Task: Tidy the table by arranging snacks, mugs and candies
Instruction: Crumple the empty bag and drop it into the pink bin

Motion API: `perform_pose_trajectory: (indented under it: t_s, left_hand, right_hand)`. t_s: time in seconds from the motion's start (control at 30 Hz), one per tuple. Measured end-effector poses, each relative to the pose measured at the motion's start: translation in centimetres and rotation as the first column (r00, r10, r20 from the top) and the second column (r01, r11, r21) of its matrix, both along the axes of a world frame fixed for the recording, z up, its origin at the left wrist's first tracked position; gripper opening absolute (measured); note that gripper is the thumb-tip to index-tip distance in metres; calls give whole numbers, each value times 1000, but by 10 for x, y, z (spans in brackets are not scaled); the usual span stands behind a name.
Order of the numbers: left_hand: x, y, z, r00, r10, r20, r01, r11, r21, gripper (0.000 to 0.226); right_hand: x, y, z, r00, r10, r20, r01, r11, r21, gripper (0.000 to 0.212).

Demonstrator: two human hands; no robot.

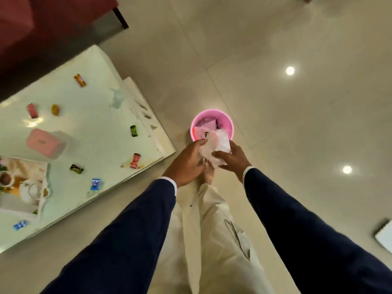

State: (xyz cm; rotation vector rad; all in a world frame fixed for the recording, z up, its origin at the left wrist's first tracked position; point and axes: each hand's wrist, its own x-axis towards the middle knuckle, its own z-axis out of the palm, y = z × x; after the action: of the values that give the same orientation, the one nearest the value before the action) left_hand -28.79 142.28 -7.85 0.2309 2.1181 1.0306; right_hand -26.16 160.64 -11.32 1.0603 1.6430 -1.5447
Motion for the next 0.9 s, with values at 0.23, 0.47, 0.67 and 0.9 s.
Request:
perform_pose_trajectory:
  t_s: [0.23, 0.47, 0.67, 0.9]
  left_hand:
    - [-48, -4, -115, 913, -252, -321, 154, 942, -299, 50]
    - [-60, 5, -215, 914, -245, -324, 132, 934, -333, 46]
    - [-66, -1, -273, 931, -223, -290, 124, 939, -322, 49]
    - [-68, -14, -269, 939, -267, -219, 175, 915, -363, 56]
  right_hand:
    - [-32, 40, -130, 715, 688, 127, -516, 397, 759, 58]
    - [-71, 34, -229, 364, 903, 227, -549, 11, 836, 50]
    - [-82, 28, -306, 226, 928, 297, -744, -32, 667, 59]
    - [-89, 26, -285, 376, 909, 180, -843, 255, 474, 86]
